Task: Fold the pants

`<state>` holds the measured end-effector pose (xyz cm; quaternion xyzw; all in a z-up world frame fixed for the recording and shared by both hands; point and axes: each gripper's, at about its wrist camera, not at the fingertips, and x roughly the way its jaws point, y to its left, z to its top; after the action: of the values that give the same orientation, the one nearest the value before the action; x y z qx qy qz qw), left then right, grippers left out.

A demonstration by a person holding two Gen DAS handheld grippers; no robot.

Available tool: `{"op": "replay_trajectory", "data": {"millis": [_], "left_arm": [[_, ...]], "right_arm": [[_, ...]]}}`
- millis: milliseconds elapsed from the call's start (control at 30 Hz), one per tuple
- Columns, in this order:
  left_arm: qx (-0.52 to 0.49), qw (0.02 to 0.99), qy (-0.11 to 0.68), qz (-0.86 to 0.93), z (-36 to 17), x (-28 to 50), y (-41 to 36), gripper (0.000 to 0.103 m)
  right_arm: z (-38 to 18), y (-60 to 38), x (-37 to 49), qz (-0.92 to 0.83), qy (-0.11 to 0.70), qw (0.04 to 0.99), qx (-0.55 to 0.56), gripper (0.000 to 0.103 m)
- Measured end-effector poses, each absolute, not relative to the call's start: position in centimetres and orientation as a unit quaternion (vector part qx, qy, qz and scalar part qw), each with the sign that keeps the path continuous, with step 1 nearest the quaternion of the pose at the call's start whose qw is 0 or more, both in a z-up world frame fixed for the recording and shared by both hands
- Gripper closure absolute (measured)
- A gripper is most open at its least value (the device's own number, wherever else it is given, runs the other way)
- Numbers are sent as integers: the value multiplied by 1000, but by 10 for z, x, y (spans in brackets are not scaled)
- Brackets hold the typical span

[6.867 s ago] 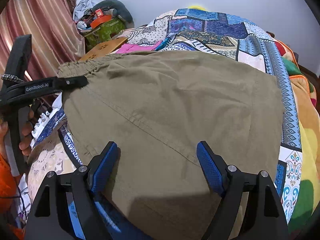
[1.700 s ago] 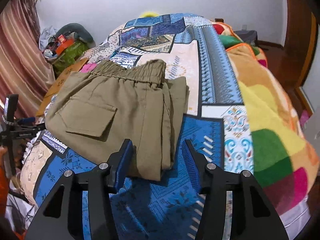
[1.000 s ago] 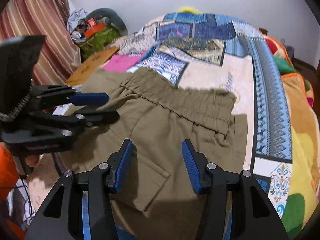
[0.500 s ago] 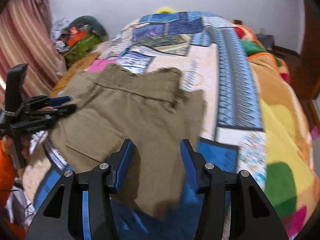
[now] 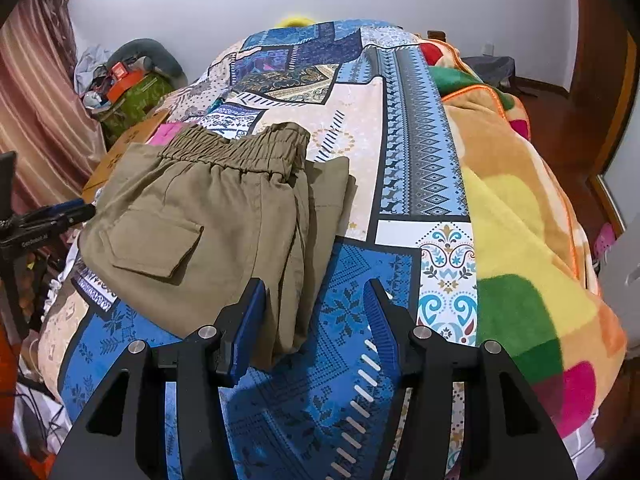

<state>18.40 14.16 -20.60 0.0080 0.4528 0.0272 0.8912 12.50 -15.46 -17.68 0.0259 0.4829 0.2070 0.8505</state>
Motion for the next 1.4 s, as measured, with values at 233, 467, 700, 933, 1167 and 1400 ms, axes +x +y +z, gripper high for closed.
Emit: {"op": "replay_trajectory", "data": {"millis": [233, 467, 700, 933, 1167, 1400], "left_arm": [[-59, 870, 489, 1, -222, 207, 165, 44], [-118, 845, 520, -38, -256, 229, 167, 44], [-112, 852, 508, -59, -256, 244, 158, 49], [-48, 868, 492, -36, -249, 250, 138, 76], [-16, 876, 481, -11, -236, 251, 129, 97], [3, 891, 454, 1, -208, 242, 125, 100]], "right_arm": [[-179, -148, 146, 214, 486, 845, 56, 56], [-204, -137, 168, 231, 512, 824, 76, 55], [-219, -139, 185, 266, 525, 798, 127, 44], [-219, -132, 188, 272, 509, 808, 117, 61], [-204, -120, 185, 269, 483, 831, 65, 88], [-182, -113, 178, 266, 449, 852, 38, 94]]}}
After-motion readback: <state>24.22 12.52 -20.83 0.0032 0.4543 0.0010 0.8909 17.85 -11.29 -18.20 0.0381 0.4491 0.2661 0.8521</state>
